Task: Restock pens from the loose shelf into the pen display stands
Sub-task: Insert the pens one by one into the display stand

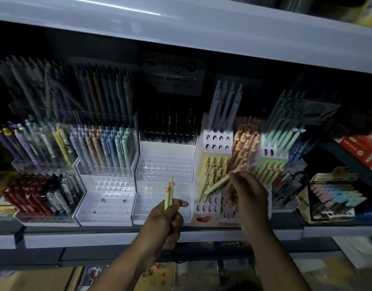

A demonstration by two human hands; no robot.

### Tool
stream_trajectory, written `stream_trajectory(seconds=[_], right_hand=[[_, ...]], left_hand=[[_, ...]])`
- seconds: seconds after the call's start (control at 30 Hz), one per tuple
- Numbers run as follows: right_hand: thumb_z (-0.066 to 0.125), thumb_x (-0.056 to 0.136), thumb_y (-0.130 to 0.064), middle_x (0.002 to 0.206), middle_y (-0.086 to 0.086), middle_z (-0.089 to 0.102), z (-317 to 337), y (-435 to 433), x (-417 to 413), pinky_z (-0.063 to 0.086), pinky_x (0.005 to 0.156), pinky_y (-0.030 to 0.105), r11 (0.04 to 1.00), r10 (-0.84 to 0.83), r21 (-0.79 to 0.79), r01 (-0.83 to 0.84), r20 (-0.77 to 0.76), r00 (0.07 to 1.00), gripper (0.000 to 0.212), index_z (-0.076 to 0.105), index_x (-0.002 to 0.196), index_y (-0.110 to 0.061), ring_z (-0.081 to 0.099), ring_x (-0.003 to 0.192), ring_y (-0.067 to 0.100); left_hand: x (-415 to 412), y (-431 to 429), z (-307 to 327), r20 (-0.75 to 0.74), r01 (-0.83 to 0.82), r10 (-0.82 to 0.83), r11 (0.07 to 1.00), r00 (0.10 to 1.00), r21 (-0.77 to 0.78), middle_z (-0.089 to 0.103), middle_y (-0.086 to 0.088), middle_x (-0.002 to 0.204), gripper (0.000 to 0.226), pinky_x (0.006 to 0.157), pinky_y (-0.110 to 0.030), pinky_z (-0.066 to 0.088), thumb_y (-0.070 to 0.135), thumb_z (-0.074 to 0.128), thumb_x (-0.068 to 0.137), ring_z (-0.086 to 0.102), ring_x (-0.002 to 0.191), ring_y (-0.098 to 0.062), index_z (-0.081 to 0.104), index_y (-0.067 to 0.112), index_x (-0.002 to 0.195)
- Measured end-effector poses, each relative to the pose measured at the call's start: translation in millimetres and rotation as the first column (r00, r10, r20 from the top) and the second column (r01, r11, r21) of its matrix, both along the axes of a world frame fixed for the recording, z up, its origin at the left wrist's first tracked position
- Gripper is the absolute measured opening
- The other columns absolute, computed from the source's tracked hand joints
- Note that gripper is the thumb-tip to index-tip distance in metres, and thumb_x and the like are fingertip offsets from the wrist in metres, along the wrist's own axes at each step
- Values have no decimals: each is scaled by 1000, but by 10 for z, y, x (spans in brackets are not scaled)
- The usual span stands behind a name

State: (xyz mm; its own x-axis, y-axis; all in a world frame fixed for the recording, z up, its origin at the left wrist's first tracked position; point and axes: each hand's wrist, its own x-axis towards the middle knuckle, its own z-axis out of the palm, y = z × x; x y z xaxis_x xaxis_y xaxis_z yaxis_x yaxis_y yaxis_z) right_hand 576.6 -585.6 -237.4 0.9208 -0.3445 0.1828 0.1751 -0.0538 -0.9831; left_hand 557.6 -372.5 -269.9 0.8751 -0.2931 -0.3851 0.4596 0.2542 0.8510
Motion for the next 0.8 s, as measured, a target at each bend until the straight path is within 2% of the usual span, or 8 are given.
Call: stream_trajectory(seconds=[0.13,0.2,0.27,0.4,0.47,0.53,0.63,0.8], right_hand=[[62,100,-19,57,3,57,-221,-108,36,46,54,40,947,-75,-308,86,47,996,19,65,82,-13,54,51,20],[62,99,-22,61,-2,59,-331,-117,63,47,56,32,898,-93,-427,105,49,994,18,64,82,-21,58,54,12],[61,100,-20,63,-1,58,-395,-109,86,45,57,26,859,-79,-504,89,41,996,22,60,78,-21,59,57,12],[60,100,-17,68,-1,54,-460,-114,116,39,59,16,809,-48,-585,58,33,998,26,54,75,-22,58,63,11],[60,100,-20,69,-4,53,-500,-118,131,38,60,16,780,-29,-625,30,11,1000,26,53,76,-26,56,65,8],[61,100,-23,70,-6,53,-534,-93,149,43,62,22,768,-18,-641,9,-8,1000,24,54,78,-30,57,66,5],[60,100,-25,68,-8,54,-603,-56,176,47,61,30,749,-35,-662,-11,-56,998,23,53,80,-34,62,65,10],[61,99,-29,69,-11,59,-632,-48,161,47,57,29,723,-88,-691,18,-66,994,18,58,82,-32,62,64,7]], left_hand=[[27,-2,-17,-27,-39,38,999,999,-12,33,-1,61,30,48,-27,10,32,47,107,19,41,-13,59,9,123],[27,-11,-17,-64,-47,45,998,997,-33,34,0,61,29,44,-22,13,31,49,107,20,43,-12,57,9,123],[30,-24,-25,-89,-59,55,997,994,-42,37,0,62,28,42,-21,17,29,51,106,24,45,-12,56,8,124],[34,-31,-42,-87,-67,59,994,994,-92,39,0,62,26,38,-20,24,15,51,105,28,45,-9,59,-3,123],[29,-16,-25,-87,-63,52,989,995,-137,39,-2,64,27,39,-20,24,16,51,105,26,47,-9,61,-4,120],[22,17,-2,-63,-26,18,990,998,-139,42,-4,67,25,43,-21,22,26,52,105,26,49,-11,64,6,117],[-3,52,25,-11,52,-52,998,999,-26,37,-1,67,24,47,-21,19,41,52,103,23,51,-12,68,29,115],[-13,66,63,-33,31,-33,998,999,-60,28,-3,68,31,45,-20,14,43,54,101,17,52,-14,63,27,126]])
